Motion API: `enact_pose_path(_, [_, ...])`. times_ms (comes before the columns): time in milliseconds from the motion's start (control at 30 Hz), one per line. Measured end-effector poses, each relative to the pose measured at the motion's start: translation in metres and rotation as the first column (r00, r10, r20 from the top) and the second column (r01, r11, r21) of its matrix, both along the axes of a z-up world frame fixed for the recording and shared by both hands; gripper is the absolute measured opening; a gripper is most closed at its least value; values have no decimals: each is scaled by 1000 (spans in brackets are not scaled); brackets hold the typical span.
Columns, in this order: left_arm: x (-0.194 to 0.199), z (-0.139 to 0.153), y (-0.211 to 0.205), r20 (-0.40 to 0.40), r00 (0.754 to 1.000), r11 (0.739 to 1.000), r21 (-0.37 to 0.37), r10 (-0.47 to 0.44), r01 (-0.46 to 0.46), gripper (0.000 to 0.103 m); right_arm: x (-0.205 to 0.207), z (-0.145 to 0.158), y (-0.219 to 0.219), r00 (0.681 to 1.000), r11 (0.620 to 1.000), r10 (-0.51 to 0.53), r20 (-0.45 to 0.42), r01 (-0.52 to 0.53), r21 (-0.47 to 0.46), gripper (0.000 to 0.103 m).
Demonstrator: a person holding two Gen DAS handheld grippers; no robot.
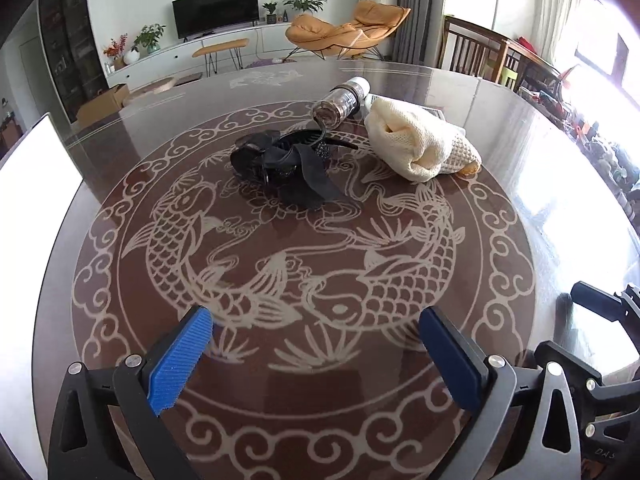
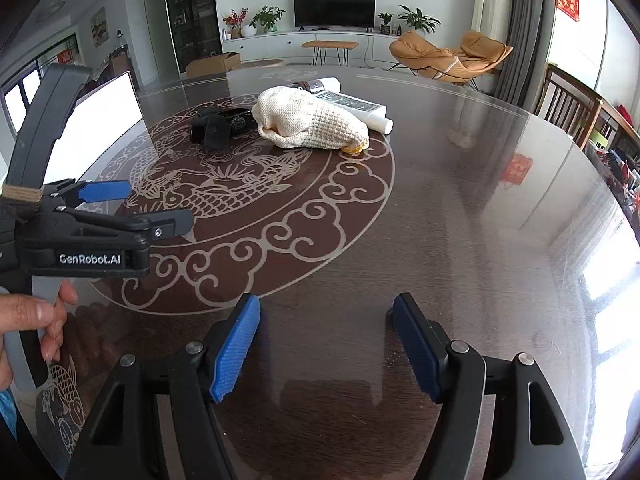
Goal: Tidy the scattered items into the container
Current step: 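Close the left gripper on the black cloth with hair claw clip and lift it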
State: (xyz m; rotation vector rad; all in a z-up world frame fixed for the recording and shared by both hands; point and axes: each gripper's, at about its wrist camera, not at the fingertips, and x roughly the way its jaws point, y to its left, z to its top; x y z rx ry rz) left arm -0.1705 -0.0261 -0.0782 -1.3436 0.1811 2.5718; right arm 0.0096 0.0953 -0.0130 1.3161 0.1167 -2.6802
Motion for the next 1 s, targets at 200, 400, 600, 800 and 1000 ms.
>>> enact_pose_path(200, [-55, 2, -11, 4, 986, 986, -5, -166, 166, 103, 0, 0, 0, 1000, 1000, 0, 0, 0, 0, 70])
enact_pose_path(400, [-93, 6, -8, 13, 966, 965, -28, -259, 259, 103, 0, 0, 0, 1000, 1000, 0, 0, 0, 0, 70])
enact_pose_path(600, [-107, 8, 10, -35, 959, 958, -70, -281, 279, 103, 0, 1, 0, 1000, 1000, 0, 0, 0, 0, 70])
enact_pose_path(800, [-98, 15, -4, -58, 971, 972, 11, -233, 234, 40, 0, 1, 0, 1000, 1000, 0, 1, 0, 0, 70])
enact_pose_path(1000, [-33, 13, -36, -49, 998, 999, 22, -30, 31, 39, 1, 0, 2, 1000, 1000, 0, 0, 0, -21, 71])
